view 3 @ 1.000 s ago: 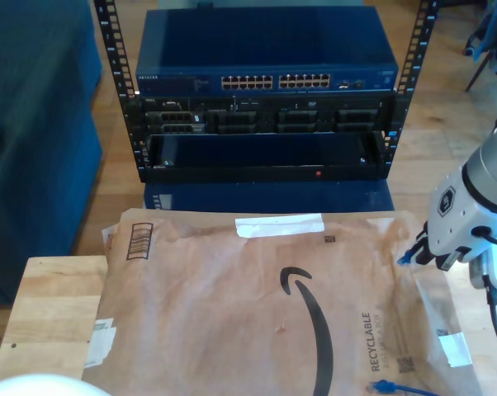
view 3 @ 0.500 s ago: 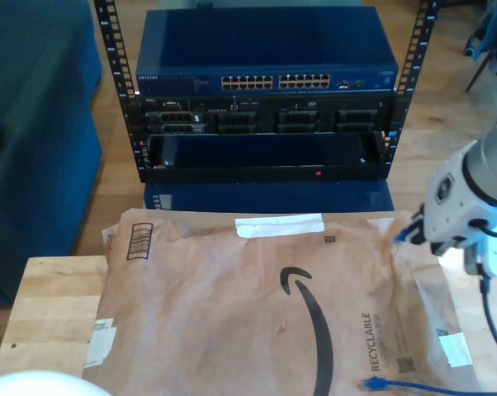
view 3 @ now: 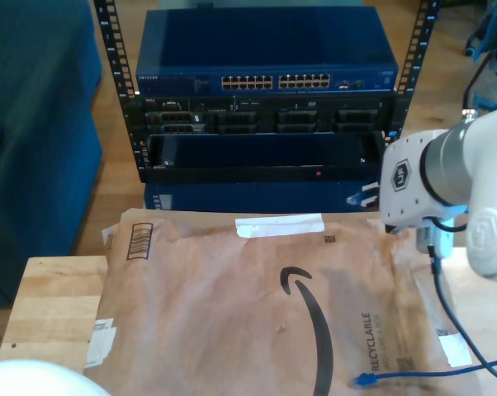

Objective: Grab the cable and plug it in

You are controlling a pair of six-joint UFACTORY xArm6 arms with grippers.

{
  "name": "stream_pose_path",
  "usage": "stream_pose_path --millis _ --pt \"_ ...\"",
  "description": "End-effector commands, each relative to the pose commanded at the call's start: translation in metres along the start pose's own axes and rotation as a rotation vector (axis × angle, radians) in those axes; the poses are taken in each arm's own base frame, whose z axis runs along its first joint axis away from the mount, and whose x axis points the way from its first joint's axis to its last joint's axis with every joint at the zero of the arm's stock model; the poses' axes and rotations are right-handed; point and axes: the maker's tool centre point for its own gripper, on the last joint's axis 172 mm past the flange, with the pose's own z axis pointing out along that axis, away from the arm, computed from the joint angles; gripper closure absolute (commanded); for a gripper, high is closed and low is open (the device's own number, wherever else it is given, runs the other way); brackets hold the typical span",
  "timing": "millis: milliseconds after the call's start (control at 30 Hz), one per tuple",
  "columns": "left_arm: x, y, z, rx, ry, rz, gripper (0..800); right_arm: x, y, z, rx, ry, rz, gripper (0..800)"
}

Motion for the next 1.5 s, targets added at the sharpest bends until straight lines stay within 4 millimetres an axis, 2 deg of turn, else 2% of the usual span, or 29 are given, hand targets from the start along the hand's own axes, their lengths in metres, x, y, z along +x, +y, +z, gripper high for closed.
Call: stream_pose_path --millis 167,267,400,467,567,600,733,833,1000,1133,1267,1333,1400,1500 --pt "0.000 0.000 0.000 0.000 0.000 0.000 0 -0.016 -0.023 -0.005 0.097 -0.027 -0.031 800" --pt "0.000 0.000 0.000 0.000 0.000 0.000 0 -0.015 -0.027 -0.004 0.121 -0.027 -0.030 800" --pt "0.000 0.000 0.000 0.000 0.002 0.000 0 -0.015 -0.047 -0.011 0.223 -0.031 -0.053 800" --pt "0.000 0.000 0.000 0.000 0.002 0.000 0 -0.018 -0.063 -0.012 0.285 -0.025 -0.098 800" --pt "0.000 0.000 0.000 0.000 0.000 0.000 0 -0.025 -0.090 -0.003 0.376 -0.024 -0.141 800" --pt "0.000 0.000 0.000 0.000 0.000 0.002 0 -0.024 -0.092 0.000 0.384 -0.024 -0.138 800" --pt "0.000 0.000 0.000 0.000 0.000 0.000 0 -0.034 -0.072 0.029 0.328 -0.030 -0.158 800" --pt "0.000 0.000 0.000 0.000 0.000 0.000 0 -0.033 -0.077 0.036 0.358 -0.030 -0.157 800" --pt "0.000 0.000 0.000 0.000 0.002 0.000 0 -0.036 -0.095 0.027 0.465 -0.043 -0.166 800" --pt "0.000 0.000 0.000 0.000 0.000 0.000 0 -0.030 -0.084 0.026 0.491 -0.042 -0.177 800" --pt "0.000 0.000 0.000 0.000 0.002 0.002 0 -0.044 -0.088 0.006 0.586 -0.057 -0.286 800" --pt "0.000 0.000 0.000 0.000 0.000 0.000 0 -0.042 -0.090 0.009 0.568 -0.051 -0.284 800" --pt "0.000 0.000 0.000 0.000 0.000 0.000 0 -0.041 -0.081 0.016 0.528 -0.046 -0.292 800" --pt "0.000 0.000 0.000 0.000 0.000 0.000 0 -0.043 -0.084 0.005 0.567 -0.055 -0.294 800"
